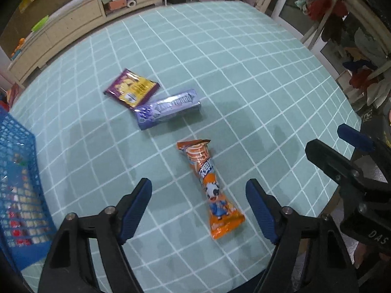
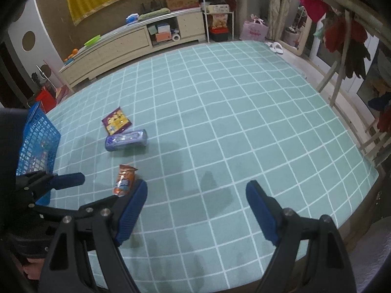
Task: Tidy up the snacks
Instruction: 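Close the left tool on the orange sausage stick, then grasp the purple Doublemint gum pack with the right tool while the left tool holds the stick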
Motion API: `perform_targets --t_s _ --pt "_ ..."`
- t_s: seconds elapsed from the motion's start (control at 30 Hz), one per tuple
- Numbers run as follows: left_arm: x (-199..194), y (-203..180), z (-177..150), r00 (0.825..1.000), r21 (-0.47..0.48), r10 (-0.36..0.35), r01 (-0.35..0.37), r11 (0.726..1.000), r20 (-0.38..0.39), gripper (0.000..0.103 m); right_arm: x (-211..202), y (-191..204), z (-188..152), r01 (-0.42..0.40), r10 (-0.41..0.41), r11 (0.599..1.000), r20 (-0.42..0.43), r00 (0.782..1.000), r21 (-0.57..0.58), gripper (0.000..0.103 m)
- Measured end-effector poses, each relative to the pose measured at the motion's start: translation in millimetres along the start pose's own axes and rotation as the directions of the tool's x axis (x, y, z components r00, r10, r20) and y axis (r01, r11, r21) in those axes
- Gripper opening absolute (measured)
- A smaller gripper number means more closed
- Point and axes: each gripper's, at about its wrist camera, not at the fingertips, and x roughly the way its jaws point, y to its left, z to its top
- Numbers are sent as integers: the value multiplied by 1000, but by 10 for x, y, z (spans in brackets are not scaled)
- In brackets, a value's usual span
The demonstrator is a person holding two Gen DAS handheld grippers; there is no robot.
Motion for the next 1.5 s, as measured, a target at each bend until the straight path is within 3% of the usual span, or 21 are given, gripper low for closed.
perform_targets --t_s 0.2,0.3,0.5,0.77,0.9,1.23,1.5 --pt "272 -38 30 998 11 2 -2 1000 -70 59 118 -132 -7 8 -7 999 -18 1000 35 86" --pt "384 -34 12 995 5 11 -11 1000 -102 44 119 -143 -7 8 -8 1000 -22 1000 30 86" --pt "345 -70 -46 997 16 12 -11 1000 -81 14 99 -112 43 -1 1 1000 -19 1000 2 86" --pt "50 73 -171 1000 -26 8 -8 1000 21 13 102 125 156 -100 100 981 -4 995 -165 86" --pt "-159 252 -208 998 -66 19 -14 998 66 13 174 321 233 -139 140 952 -17 990 -274 86" --pt "-237 635 -313 987 -179 99 -75 981 125 13 595 845 415 -215 205 815 -80 975 -538 86" --pt "-54 823 -264 988 -204 99 -74 976 117 13 1052 924 531 -291 246 751 -157 956 -592 86"
